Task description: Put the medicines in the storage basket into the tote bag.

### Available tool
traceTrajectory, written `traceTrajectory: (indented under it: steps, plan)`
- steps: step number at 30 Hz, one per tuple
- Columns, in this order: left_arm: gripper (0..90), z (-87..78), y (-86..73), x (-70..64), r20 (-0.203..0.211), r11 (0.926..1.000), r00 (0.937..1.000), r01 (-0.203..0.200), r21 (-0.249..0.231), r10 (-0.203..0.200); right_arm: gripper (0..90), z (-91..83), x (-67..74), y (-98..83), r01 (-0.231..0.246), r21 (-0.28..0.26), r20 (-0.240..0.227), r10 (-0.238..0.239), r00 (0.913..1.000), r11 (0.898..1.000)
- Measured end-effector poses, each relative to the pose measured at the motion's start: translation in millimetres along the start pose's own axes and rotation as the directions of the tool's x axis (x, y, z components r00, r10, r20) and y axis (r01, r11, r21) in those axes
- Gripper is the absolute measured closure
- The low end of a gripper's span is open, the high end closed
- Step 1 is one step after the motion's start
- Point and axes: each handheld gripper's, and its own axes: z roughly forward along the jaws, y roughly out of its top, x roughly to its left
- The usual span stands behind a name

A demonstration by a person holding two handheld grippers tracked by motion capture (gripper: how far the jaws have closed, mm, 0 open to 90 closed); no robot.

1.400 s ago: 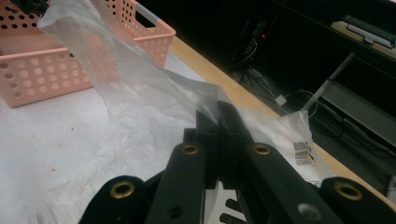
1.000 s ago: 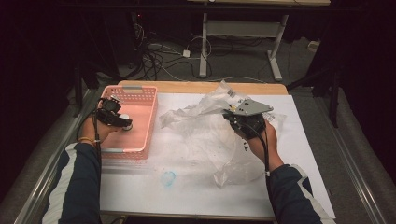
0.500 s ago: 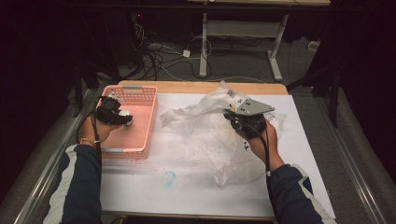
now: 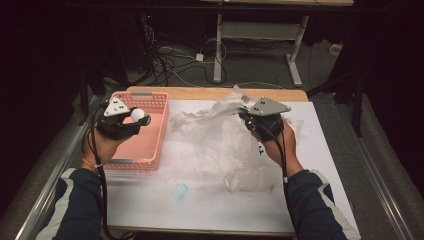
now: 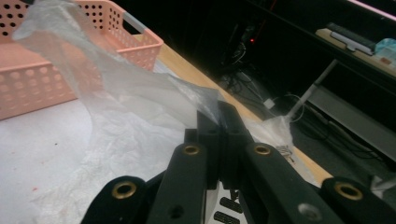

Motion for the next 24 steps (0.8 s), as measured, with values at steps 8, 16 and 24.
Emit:
traceTrajectory:
  steps: [8,16,24]
  plan:
    - [48.4,-6.6,9.2,-42.2,0.088,0.9951,0.9926,-0.078,-0.06,0.083,90.0,1.3,-1.3,-0.4,-0.023,0.001,-0.004,0.023,0.9997,1.0]
    - [48.4,18.5,24.1,-75.4,0.169,0.9874,0.9791,-0.092,-0.129,0.113,90.0,7.3,5.1,0.0,-0.012,0.015,-0.018,0.013,0.9998,1.0]
    - [48.4,26.8,38.9,-114.5,0.193,0.968,0.9544,-0.201,-0.15,0.228,90.0,9.4,-1.2,-3.4,-0.053,0.02,-0.001,0.053,0.9986,0.998]
